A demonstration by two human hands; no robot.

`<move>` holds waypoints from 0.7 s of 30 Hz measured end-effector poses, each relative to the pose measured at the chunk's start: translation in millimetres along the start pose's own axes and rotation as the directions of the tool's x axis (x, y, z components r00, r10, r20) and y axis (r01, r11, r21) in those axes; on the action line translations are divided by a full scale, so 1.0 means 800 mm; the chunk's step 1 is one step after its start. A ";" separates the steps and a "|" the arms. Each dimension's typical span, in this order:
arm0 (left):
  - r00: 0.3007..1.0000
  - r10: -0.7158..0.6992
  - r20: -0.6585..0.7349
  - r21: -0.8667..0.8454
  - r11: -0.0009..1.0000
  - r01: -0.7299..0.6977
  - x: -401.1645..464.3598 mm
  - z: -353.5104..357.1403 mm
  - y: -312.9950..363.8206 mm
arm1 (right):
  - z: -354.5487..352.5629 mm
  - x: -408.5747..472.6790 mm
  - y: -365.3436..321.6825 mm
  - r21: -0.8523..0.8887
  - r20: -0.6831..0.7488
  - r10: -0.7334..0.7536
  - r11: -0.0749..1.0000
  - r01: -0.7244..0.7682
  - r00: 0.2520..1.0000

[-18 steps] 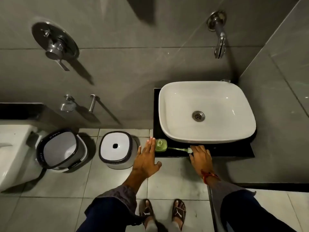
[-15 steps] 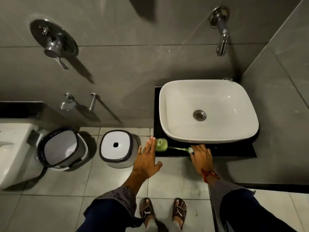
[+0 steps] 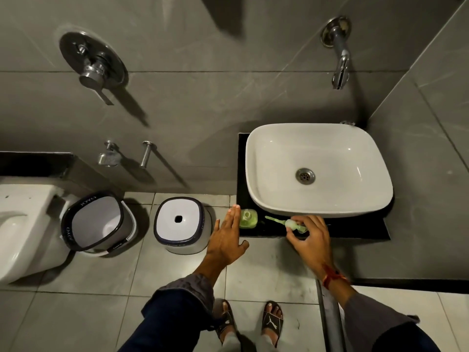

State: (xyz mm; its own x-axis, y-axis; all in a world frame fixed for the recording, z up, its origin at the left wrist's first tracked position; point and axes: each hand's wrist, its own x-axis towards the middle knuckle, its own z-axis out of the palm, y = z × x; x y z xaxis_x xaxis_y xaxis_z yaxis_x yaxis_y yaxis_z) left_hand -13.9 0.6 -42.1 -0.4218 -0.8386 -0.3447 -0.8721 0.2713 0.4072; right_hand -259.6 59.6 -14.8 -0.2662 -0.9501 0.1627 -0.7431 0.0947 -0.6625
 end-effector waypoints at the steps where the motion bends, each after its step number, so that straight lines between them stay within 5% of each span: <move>1: 1.000 0.001 -0.005 0.001 1.000 -0.001 0.000 -0.001 0.002 | -0.006 0.004 -0.012 0.055 -0.015 -0.020 0.998 0.020 1.000; 7: 0.999 -0.009 -0.050 0.024 1.000 0.010 -0.007 -0.018 -0.011 | -0.004 0.027 -0.091 0.143 -0.026 -0.102 0.984 0.104 0.994; 21: 0.996 -0.010 -0.089 -0.024 1.000 0.008 -0.010 -0.010 -0.001 | 0.020 0.049 -0.127 -0.054 0.177 -0.167 0.982 0.179 0.970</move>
State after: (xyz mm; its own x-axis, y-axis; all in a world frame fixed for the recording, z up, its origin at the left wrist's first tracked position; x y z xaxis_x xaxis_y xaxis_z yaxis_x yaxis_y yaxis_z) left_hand -8.0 3.7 -32.7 -0.3896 -0.8799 -0.2722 -0.8691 0.2533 0.4248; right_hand -184.9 7.8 47.3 -0.0251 -0.9900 0.1392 -0.8110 -0.0613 -0.5818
